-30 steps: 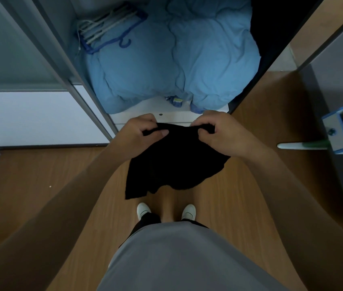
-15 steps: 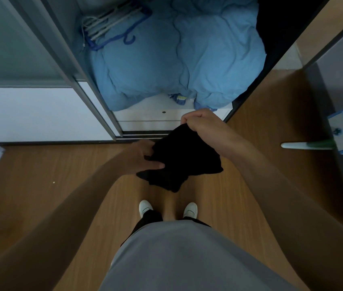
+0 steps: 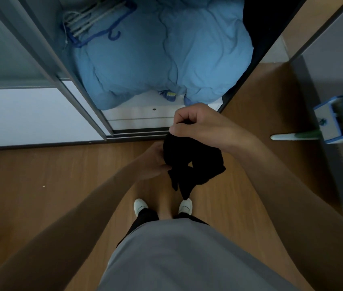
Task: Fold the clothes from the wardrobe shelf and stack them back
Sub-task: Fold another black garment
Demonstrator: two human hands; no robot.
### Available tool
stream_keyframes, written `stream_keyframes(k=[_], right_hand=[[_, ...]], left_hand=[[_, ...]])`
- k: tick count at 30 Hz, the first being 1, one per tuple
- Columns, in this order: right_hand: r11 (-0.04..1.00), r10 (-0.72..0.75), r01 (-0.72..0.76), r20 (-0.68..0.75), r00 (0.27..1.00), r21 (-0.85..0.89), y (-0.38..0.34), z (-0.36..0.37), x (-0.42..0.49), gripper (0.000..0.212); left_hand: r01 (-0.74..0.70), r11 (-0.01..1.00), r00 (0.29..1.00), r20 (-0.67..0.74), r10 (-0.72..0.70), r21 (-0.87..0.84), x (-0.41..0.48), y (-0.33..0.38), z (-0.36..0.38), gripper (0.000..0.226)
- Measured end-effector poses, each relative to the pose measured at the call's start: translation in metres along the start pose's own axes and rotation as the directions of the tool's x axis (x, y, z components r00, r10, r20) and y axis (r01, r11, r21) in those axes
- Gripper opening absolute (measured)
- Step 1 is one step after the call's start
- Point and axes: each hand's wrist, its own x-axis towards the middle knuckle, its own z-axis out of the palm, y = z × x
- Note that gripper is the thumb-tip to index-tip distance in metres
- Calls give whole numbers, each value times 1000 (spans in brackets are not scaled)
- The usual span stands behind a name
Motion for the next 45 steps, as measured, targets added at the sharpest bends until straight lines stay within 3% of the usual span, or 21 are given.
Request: stream_keyframes(k=[2,4,9,12,14,20,26,32,37,41,45], right_hand=[[1000,-9,9,-13,1000,-16,3,-3,-2,26],[1000,-13,13,-29,1000,-13,8,-6,-6,26],[999,32,-34,-55,998,-32,17,-8,-9,24],[962,172,-165,15,985,-217,28,-8,-7,29],[922,253,-200,125,959,-332,37,-8,-4,31],[942,187,-102,246,951,-321,40,-15,1,33],[830,142,-9,194,971,-558,39,-20,15,35],[832,127,55,286,950,-553,36,-23,14,24],[779,111,14,159,981,-627,42,-27,21,25],[882,16,15,62,998,-472,51,-20,26,36],[992,2,-6,-35,999,-123,55,-4,28,35]], left_hand=[[42,999,998,47,-43,28,9,-2,2,35],[59,978,995,63,-73,201,11,-10,3,17],[151,888,983,-161,-89,434,4,-21,-10,13],[229,911,933,-343,-106,342,-1,-23,-32,11],[200,949,906,-416,-85,242,-4,-22,-46,10],[122,951,868,-495,36,283,-3,-9,-75,28],[104,963,820,-569,60,251,-2,-6,-82,37],[121,979,790,-614,4,162,4,4,-87,38],[27,988,835,-548,61,151,5,19,-84,46],[-32,989,837,-536,106,146,11,30,-80,41],[-40,994,821,-563,92,104,16,35,-81,39]])
